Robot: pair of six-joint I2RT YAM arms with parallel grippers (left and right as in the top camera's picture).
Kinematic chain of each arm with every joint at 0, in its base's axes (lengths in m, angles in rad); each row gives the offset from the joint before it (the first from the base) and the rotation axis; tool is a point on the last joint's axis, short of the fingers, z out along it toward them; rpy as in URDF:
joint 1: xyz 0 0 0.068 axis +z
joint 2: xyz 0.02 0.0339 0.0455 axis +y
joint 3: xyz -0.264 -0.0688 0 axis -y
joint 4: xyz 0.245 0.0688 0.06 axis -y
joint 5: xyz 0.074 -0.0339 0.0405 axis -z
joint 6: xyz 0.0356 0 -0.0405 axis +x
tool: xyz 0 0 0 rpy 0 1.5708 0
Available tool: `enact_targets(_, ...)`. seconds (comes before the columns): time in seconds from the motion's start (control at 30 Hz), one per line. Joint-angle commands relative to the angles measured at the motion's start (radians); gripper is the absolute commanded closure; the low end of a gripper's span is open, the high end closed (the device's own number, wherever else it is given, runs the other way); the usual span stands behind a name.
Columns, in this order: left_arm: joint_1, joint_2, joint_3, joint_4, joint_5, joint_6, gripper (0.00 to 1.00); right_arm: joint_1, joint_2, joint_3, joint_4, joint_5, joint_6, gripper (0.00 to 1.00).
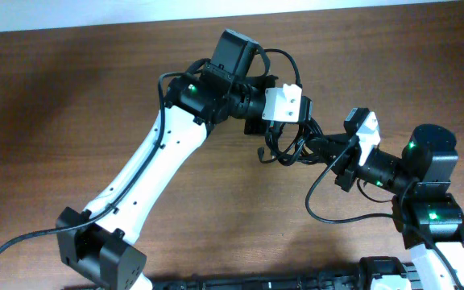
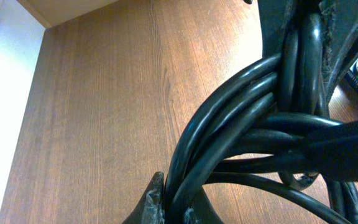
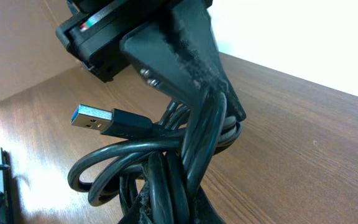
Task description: Untangle cables
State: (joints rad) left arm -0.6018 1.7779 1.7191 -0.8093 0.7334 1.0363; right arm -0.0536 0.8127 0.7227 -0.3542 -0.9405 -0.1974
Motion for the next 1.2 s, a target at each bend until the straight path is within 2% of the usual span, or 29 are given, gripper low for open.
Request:
enact_targets(0.0, -0.011, -0.028, 0.018, 0.001, -0.08, -0.057, 0.35, 0.0, -0.007, 0.02, 0.014, 0.003, -0.002, 0.96)
enact_targets(0.03, -0.011, -0.028, 0.018, 0.002, -0.116, -0.101, 0.11, 0.0, -0.007, 0.02, 0.015, 0.021, 0.018, 0.96)
enact_targets(0.07, -0.011, -0.028, 0.018, 0.002, -0.169, -0.165, 0.01, 0.0, -0.007, 0.02, 0.019, 0.054, 0.05, 0.96)
enact_targets(0.17, -0.011, -0.028, 0.018, -0.002, -0.232, -0.251, 0.01, 0.0, -0.007, 0.02, 0.023, 0.116, 0.108, 0.96)
enact_targets(0.33, -0.011, -0.028, 0.018, -0.023, -0.238, -0.271, 0.01, -0.001, -0.007, 0.02, 0.022, 0.234, 0.198, 0.96)
enact_targets(0.4, -0.011, -0.03, 0.018, -0.023, -0.259, -0.318, 0.01, -0.007, -0.007, 0.02, 0.023, 0.277, 0.245, 0.96)
enact_targets(0.5, -0.011, -0.034, 0.018, -0.034, -0.271, -0.362, 0.01, -0.041, -0.007, 0.02, 0.023, 0.276, 0.3, 0.96)
enact_targets(0.6, -0.011, -0.038, 0.018, -0.041, -0.27, -0.475, 0.01, -0.094, -0.007, 0.02, 0.022, 0.262, 0.373, 0.96)
enact_targets(0.77, -0.011, -0.039, 0.018, -0.041, -0.266, -0.887, 0.01, -0.113, -0.008, 0.02, 0.032, 0.225, 0.371, 0.96)
enact_targets(0.93, -0.011, -0.039, 0.018, -0.023, -0.115, -1.192, 0.01, -0.113, -0.008, 0.02, 0.079, 0.196, 0.371, 0.96)
enact_targets(1.07, -0.011, -0.039, 0.018, -0.015, -0.072, -1.531, 0.01, -0.113, -0.008, 0.02, 0.084, 0.192, 0.371, 0.96)
enact_targets(1.17, -0.011, -0.039, 0.018, -0.015, -0.008, -1.664, 0.01, -0.115, -0.008, 0.02, 0.09, 0.193, 0.371, 0.96)
